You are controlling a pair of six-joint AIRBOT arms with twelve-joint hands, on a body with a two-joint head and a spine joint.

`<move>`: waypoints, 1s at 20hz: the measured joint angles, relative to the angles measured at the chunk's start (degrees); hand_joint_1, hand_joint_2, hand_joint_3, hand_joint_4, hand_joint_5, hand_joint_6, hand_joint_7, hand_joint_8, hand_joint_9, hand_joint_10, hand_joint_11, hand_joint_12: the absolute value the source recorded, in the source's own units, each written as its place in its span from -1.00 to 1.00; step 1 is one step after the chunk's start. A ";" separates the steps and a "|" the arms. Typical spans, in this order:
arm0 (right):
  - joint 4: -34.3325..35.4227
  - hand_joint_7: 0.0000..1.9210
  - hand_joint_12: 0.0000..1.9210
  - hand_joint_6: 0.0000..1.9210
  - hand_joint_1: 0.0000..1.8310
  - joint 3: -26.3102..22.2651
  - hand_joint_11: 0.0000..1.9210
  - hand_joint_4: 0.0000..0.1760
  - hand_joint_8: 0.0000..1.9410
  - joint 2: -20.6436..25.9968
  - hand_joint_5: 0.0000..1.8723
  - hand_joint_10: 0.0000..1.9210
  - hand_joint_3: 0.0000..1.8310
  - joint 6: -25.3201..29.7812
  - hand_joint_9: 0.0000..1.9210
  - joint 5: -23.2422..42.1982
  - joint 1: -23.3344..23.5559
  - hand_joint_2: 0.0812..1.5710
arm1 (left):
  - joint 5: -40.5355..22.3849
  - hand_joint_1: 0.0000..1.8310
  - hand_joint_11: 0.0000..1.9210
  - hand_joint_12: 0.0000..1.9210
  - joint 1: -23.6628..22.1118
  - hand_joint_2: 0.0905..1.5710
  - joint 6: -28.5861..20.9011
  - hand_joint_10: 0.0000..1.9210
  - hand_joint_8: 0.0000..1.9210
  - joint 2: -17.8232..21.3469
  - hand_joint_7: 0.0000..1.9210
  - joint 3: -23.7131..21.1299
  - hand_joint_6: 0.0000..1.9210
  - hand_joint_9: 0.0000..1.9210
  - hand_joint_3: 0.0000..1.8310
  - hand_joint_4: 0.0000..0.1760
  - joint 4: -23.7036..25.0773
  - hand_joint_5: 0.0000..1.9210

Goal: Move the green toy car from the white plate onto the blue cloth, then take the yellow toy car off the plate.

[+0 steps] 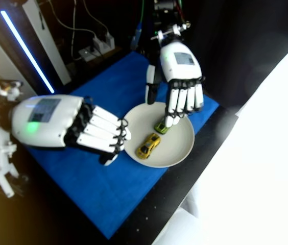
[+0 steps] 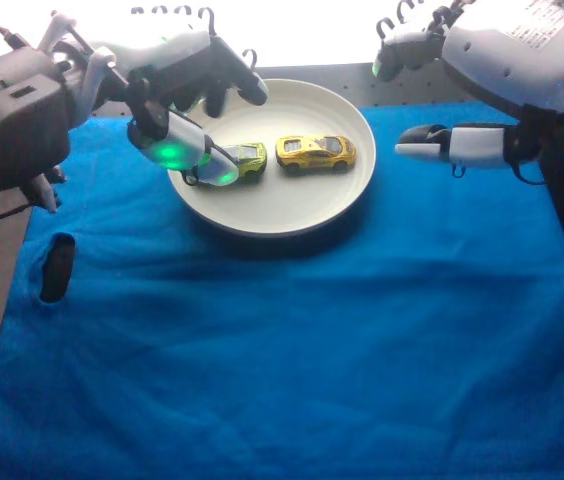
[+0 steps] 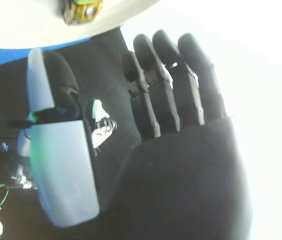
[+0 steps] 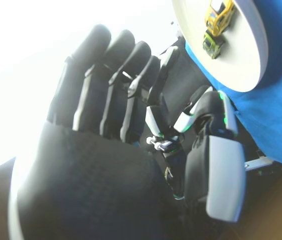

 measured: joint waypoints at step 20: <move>-0.59 -0.40 0.95 -0.22 -0.17 -0.52 -0.59 -1.00 0.40 0.00 -0.37 0.63 -1.00 0.00 -0.45 0.35 0.00 0.37 | 5.81 0.24 -0.87 0.65 -0.13 0.17 3.23 -0.03 -0.41 -6.73 -0.44 8.22 -1.00 -0.58 -1.00 -1.00 -5.99 -0.26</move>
